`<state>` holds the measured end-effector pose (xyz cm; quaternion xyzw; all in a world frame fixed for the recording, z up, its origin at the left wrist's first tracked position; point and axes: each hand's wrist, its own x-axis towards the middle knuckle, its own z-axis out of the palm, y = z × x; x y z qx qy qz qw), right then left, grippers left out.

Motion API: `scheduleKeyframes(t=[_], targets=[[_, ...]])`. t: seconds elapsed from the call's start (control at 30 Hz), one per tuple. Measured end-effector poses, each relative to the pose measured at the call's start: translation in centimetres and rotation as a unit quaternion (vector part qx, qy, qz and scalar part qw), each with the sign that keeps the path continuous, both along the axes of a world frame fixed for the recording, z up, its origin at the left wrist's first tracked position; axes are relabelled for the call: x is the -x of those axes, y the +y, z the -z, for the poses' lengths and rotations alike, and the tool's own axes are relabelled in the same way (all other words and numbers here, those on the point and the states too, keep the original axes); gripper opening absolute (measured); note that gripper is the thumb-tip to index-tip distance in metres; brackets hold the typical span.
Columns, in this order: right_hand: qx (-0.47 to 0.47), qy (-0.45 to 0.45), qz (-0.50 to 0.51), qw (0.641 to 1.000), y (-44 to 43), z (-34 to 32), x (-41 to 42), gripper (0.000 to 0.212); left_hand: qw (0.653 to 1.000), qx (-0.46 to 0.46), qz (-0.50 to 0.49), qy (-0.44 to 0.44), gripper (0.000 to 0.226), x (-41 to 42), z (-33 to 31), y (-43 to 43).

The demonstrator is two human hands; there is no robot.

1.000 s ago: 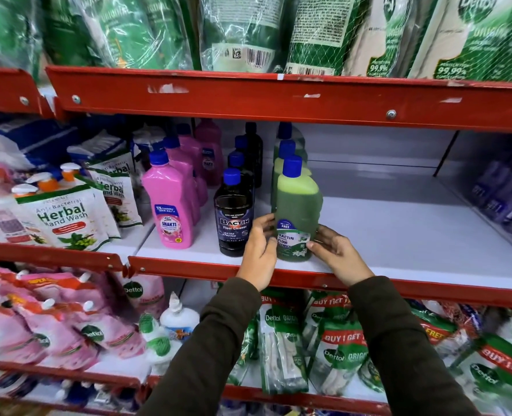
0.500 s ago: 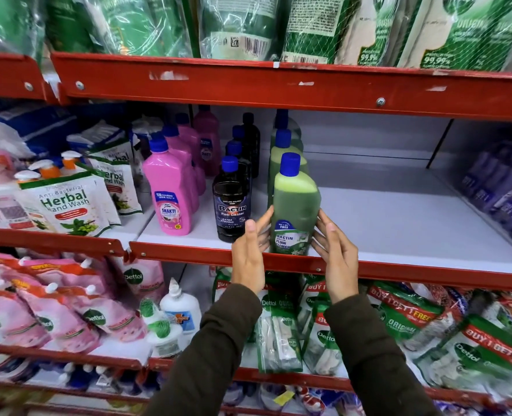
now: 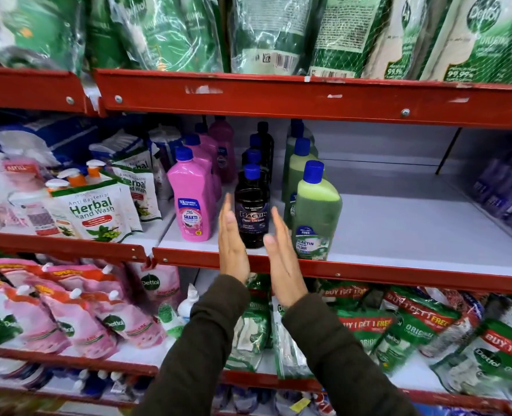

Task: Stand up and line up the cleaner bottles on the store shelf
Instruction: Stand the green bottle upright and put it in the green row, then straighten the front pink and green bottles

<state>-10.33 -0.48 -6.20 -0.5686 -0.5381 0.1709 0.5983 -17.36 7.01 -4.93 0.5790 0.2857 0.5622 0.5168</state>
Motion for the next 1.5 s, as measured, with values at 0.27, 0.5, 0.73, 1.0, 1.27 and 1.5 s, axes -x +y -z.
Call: scheduleKeyframes(t=[0.27,0.5,0.73,1.0,1.27,1.5], targets=[[0.001,0.197,0.019,0.98,3.2,-1.5,0.2,0.058,0.994,0.05,0.097,0.025,0.07,2.2,-1.1,1.8],[-0.013,0.192,0.062,0.979,1.0,-0.4,1.3,0.058,0.998,0.018,0.06,0.021,0.075,3.4,0.5,-0.2],[-0.094,0.089,0.15,0.98,0.4,-0.1,4.2,0.05,0.999,-0.043,0.009,0.028,0.074,5.9,0.1,0.8],[0.079,0.15,-0.061,0.984,8.7,-2.7,9.5,0.062,0.998,0.052,0.024,0.023,0.067,10.0,-1.8,8.5],[0.042,0.176,-0.013,0.983,9.1,-1.5,10.5,0.055,0.995,0.055,0.038,0.07,0.068,12.7,-0.8,9.1],[0.034,0.126,-0.014,0.991,7.6,-0.9,11.4,0.067,0.997,0.015,0.033,0.067,0.067,13.9,-0.1,7.1]])
